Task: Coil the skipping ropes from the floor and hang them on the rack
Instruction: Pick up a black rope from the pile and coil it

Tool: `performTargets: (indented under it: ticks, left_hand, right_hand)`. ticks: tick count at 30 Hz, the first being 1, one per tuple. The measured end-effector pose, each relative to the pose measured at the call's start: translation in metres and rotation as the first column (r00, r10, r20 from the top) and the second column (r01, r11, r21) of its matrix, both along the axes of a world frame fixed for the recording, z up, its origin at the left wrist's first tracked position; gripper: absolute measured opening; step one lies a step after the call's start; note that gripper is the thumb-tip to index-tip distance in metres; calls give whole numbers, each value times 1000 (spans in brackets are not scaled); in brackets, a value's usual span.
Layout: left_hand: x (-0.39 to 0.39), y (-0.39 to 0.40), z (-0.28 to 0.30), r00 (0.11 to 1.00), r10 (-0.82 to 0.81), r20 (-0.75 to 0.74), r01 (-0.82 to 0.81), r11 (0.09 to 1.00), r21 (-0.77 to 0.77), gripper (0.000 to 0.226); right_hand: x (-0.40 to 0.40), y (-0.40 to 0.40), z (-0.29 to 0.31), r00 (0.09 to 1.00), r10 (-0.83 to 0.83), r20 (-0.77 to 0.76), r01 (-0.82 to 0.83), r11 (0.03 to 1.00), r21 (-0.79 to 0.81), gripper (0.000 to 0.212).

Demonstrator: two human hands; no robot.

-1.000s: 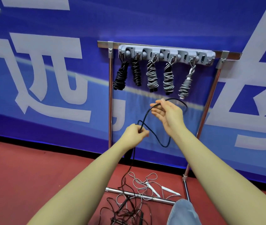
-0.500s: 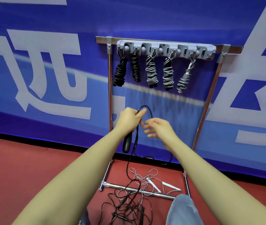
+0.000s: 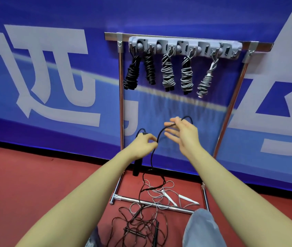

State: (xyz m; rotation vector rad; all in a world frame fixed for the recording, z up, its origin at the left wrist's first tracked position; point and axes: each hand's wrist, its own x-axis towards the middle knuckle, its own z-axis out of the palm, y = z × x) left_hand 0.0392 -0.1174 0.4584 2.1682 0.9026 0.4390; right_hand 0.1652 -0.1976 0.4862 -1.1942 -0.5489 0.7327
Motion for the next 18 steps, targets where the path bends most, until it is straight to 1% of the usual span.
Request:
performTargets:
  ticks: [2, 4, 6, 8, 10, 12, 13, 15, 16, 17, 18]
  left_hand:
    - [-3, -8, -9, 1000, -30, 3, 30, 998, 54, 21]
    - [1, -9, -10, 998, 9, 58, -13, 996, 84, 18]
    - [5, -7, -6, 995, 54, 88, -61, 995, 81, 21]
    - [7, -6, 1, 994, 64, 93, -71, 995, 74, 21]
    - [8, -5, 8, 990, 73, 121, -81, 995, 58, 20]
    - [9, -4, 17, 981, 95, 168, -106, 993, 56, 20]
    - [10, -4, 22, 977, 105, 188, -117, 992, 55, 19]
    - [12, -4, 32, 969, 114, 221, -127, 991, 44, 18]
    - [12, -5, 37, 965, 115, 234, -127, 991, 38, 18]
    - [12, -5, 42, 959, 118, 256, -128, 991, 26, 17]
    - [12, -4, 45, 949, 122, 289, -131, 991, 10, 18]
  right_hand:
    - [5, 2, 8, 999, 2, -52, 0, 999, 45, 22]
    - [8, 3, 13, 996, 3, -84, 4, 996, 85, 23]
    - [13, 3, 15, 994, 14, -112, 1, 992, 128, 25]
    - [16, -1, 11, 995, 47, -91, -37, 993, 111, 29]
    - [13, -4, -2, 996, 92, 17, -92, 996, -8, 25]
    - [6, -9, -22, 967, 169, 190, -136, 976, -172, 14]
    - [3, -11, -32, 929, 237, 283, -161, 950, -266, 14]
    - [-4, -11, -52, 812, 416, 410, -216, 866, -451, 17]
    - [-7, -11, -59, 769, 460, 444, -212, 839, -502, 14]
    - [-9, -10, -62, 755, 459, 469, -187, 836, -516, 9]
    - [-10, -8, -63, 759, 423, 495, -148, 852, -502, 10]
